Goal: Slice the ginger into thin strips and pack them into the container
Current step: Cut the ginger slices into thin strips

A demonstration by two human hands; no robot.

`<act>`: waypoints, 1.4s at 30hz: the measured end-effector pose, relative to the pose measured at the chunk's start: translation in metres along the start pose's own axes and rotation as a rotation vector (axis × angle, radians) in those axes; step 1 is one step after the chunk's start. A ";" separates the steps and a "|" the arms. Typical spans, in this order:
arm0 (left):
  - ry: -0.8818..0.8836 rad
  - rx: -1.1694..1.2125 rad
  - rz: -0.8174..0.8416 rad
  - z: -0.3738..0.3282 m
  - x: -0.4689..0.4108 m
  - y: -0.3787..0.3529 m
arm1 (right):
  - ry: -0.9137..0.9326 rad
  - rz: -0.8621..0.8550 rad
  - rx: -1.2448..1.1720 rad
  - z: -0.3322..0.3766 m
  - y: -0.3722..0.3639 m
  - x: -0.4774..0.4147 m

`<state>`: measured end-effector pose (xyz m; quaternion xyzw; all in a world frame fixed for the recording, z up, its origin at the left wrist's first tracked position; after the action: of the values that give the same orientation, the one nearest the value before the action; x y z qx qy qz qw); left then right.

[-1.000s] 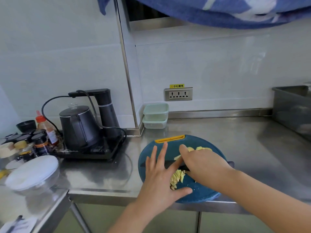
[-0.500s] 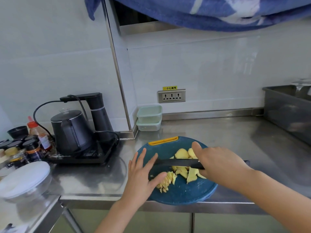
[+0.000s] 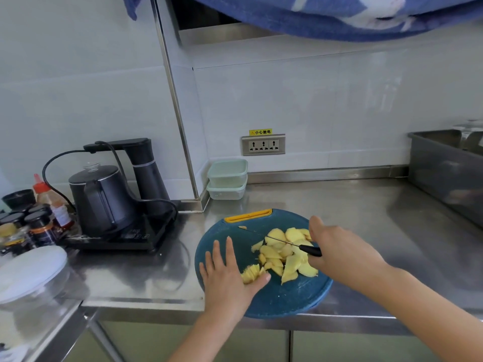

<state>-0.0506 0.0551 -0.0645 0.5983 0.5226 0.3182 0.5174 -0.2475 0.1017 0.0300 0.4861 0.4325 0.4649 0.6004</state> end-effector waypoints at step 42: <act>-0.276 0.342 -0.385 0.043 -0.039 0.055 | -0.005 -0.081 0.164 -0.010 0.022 0.000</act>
<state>-0.0040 0.0097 -0.0171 0.6040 0.5974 0.0372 0.5262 -0.2602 0.1055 0.0506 0.5169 0.4871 0.4019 0.5780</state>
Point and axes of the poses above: each hand's wrist, its own x-axis away from the middle knuckle, its own y-axis out of the back of the hand, z = x × y, the point moved 8 cm from there along -x, towards the middle knuckle, and after that the axes turned 12 degrees about -y, right-handed, at the moved point
